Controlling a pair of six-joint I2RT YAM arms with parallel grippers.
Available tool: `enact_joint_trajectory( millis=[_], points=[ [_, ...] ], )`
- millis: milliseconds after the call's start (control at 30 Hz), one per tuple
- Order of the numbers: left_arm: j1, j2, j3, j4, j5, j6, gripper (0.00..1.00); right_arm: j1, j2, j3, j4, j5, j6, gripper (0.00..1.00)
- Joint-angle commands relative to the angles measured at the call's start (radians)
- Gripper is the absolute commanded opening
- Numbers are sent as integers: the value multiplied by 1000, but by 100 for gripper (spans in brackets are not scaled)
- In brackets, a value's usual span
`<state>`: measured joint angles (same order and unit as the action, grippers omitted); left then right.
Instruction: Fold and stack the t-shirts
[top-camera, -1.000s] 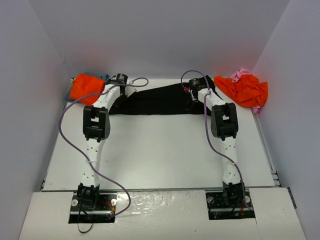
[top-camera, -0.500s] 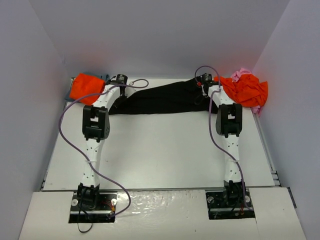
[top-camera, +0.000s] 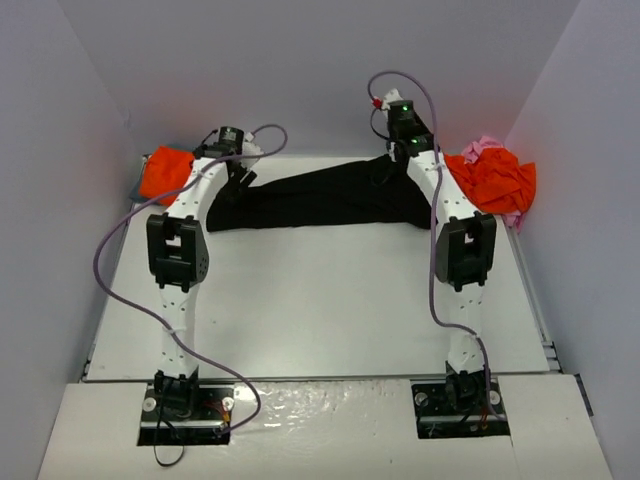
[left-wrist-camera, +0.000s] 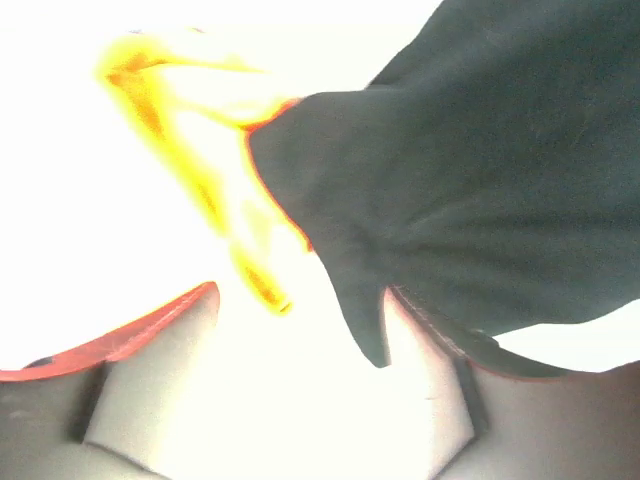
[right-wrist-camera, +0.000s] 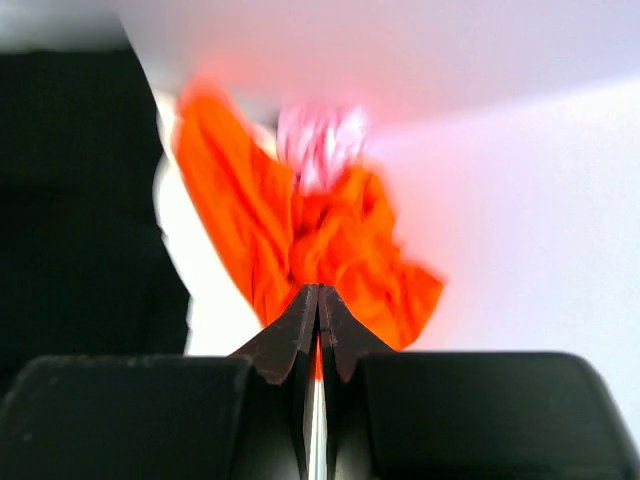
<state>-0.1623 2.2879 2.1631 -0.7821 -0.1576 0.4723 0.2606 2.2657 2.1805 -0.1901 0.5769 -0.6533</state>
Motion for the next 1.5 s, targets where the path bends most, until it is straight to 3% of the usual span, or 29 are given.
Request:
enact_joint_trajectory(
  millis=[0,200,400,533,800,1033,1467],
  points=[
    [2,-208,76,55,26,-89,52,250,-149,-120,-12,-131,-5,0],
    [59,-335,-64,159,-52,-290,51,396,-25,-137,-42,-348,69,0],
    [156,-515,-255,284,-135,-386,48,443,126,-8,-70,-384,93,0],
    [215,-558,-273,258,-193,-396,48,477,212,77,-91,-393,81,0],
    [300,-631,-334,264,-134,-382,46,518,328,207,-91,-372,84,0],
    [347,-641,-366,274,-77,-382,46,579,213,138,-87,-336,77,0],
    [385,-651,-441,319,-51,-361,45,481,416,381,30,-358,54,0]
  ],
)
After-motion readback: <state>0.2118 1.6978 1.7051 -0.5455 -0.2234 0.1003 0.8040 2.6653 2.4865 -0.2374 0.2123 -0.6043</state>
